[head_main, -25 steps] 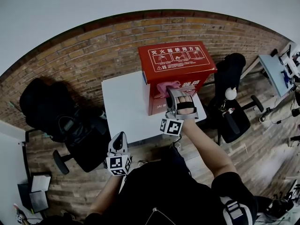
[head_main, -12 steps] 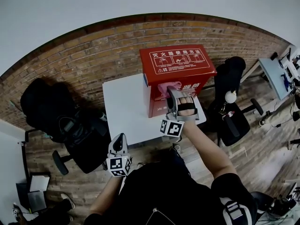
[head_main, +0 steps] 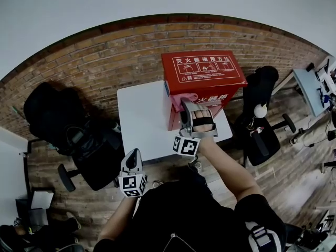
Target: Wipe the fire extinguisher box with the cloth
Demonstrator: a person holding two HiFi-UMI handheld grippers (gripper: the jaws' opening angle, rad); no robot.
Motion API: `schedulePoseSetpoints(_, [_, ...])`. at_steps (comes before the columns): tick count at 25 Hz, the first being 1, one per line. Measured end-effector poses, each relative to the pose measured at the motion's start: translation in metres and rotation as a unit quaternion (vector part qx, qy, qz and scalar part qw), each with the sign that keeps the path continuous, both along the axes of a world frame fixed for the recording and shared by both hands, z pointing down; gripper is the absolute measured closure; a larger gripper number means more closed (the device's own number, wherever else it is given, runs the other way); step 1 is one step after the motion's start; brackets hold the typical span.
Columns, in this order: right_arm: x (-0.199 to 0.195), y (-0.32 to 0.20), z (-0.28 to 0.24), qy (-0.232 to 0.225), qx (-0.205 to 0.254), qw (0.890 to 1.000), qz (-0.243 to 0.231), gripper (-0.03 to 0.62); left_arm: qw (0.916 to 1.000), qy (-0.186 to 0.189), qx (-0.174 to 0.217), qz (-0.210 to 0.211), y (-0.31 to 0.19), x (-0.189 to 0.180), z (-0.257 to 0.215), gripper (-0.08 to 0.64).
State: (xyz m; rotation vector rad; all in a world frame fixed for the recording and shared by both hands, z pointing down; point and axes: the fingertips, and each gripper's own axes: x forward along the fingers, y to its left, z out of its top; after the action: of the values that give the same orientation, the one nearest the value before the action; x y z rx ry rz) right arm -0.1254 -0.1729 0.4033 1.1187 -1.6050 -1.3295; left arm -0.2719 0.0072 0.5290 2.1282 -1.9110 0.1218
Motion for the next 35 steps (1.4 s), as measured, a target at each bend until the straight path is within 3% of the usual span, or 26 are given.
schedulePoseSetpoints(35, [-0.004, -0.004, 0.086, 0.027, -0.075, 0.997, 0.014, 0.469, 0.9999, 0.000, -0.009, -0.012, 0.003, -0.015, 0.011, 0.538])
